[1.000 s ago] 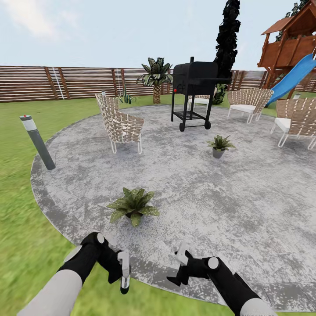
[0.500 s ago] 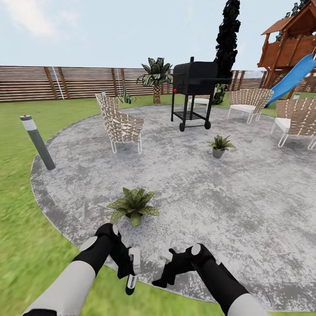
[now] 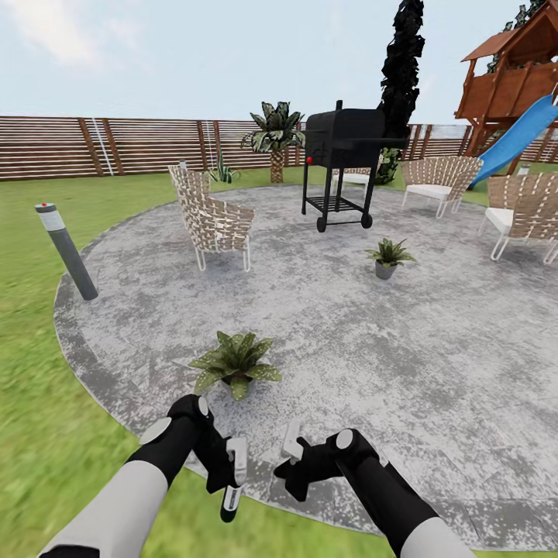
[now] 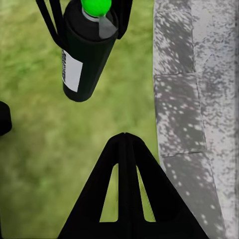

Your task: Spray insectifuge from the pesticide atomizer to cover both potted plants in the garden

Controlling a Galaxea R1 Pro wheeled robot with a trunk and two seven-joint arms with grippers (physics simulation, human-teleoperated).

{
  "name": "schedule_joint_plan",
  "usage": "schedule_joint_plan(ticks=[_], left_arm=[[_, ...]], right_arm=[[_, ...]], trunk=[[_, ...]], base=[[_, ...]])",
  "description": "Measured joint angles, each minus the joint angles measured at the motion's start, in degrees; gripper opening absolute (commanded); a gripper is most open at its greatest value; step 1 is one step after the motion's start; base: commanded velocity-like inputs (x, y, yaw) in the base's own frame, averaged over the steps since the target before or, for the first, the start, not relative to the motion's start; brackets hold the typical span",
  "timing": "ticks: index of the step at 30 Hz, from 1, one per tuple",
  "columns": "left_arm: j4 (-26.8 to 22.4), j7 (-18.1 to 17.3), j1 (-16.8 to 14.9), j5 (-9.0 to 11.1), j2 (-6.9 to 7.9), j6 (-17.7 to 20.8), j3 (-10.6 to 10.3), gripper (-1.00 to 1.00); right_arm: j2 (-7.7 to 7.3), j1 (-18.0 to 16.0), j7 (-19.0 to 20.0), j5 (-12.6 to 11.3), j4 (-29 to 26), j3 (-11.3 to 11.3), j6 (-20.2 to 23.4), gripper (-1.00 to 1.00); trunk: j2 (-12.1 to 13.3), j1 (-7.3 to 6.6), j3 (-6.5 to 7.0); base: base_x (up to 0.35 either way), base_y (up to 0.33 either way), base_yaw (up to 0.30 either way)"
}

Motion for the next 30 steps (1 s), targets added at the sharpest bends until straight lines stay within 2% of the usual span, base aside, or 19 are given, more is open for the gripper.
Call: schedule_joint_plan(ticks=[7, 14, 21, 30], left_arm=[[-0.17, 0.0, -0.16, 0.1, -0.5, 0.52, 0.0, -1.0], [0.68, 0.89, 0.28, -0.29, -0.31, 0.63, -0.08, -1.0], [0.85, 1.82, 0.37, -0.15, -0.38, 0.63, 0.08, -1.0], [0.97, 1.83, 0.41, 0.82, -0.96, 0.1, 0.35, -1.0]], right_arm=[[0.0, 0.0, 0.0, -0.01, -0.02, 0.08, 0.0, -1.0], [0.09, -0.01, 0.0, -0.09, -0.49, 0.17, 0.02, -1.0], [0.17, 0.0, -0.01, -0.2, -3.61, 0.25, 3.61, -1.0], [1.8, 0.0, 0.07, -0.21, -4.64, 0.21, 3.71, -1.0]], trunk=[[0.0, 0.0, 0.0], [0.0, 0.0, 0.0], [0.0, 0.0, 0.0], [0.0, 0.0, 0.0]], base=[[0.0, 0.0, 0.0], [0.0, 0.0, 0.0], [0.0, 0.0, 0.0], [0.0, 0.0, 0.0]])
